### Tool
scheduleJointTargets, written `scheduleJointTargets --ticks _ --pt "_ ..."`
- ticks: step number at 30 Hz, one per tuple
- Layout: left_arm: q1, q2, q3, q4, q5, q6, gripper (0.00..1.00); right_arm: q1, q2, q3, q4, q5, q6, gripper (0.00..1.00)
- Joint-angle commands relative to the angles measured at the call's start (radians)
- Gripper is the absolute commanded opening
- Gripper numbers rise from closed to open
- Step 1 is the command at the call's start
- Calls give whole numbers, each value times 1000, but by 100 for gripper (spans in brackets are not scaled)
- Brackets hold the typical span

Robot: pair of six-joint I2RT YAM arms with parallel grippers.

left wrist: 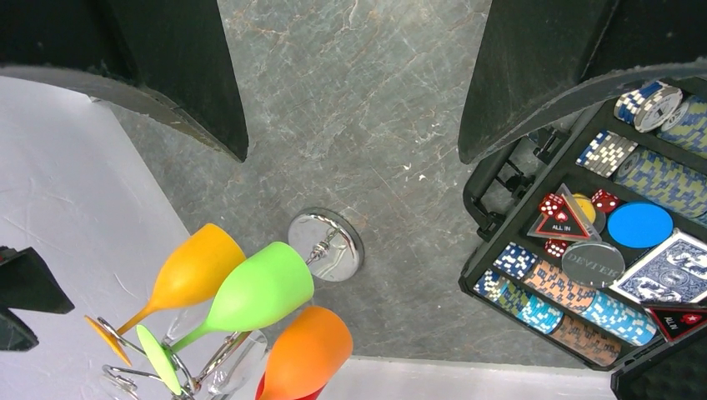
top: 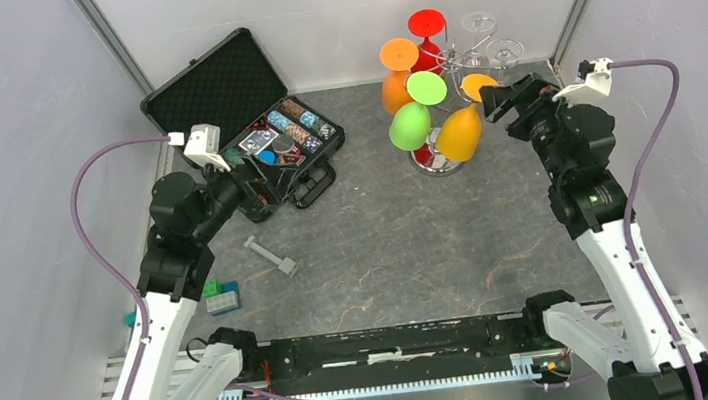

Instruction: Take the wine glass off the wine glass rack

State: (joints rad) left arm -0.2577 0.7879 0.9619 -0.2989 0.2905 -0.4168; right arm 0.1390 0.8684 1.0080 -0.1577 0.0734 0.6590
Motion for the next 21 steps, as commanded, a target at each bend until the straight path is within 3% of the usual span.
scheduleJointTargets --ticks 1,8,14,21 --pt "-2 4 -5 42 16 31 100 -20 67 38 110 -2 149 97" --pt "-2 -3 -9 34 -4 45 100 -48 114 -32 164 -37 287 91" --pt "-2 1 -9 27 -13 49 100 -57 129 -62 216 -63 321 78" --pt "-2 0 -12 24 -22 47 100 -57 132 -80 239 -41 325 52"
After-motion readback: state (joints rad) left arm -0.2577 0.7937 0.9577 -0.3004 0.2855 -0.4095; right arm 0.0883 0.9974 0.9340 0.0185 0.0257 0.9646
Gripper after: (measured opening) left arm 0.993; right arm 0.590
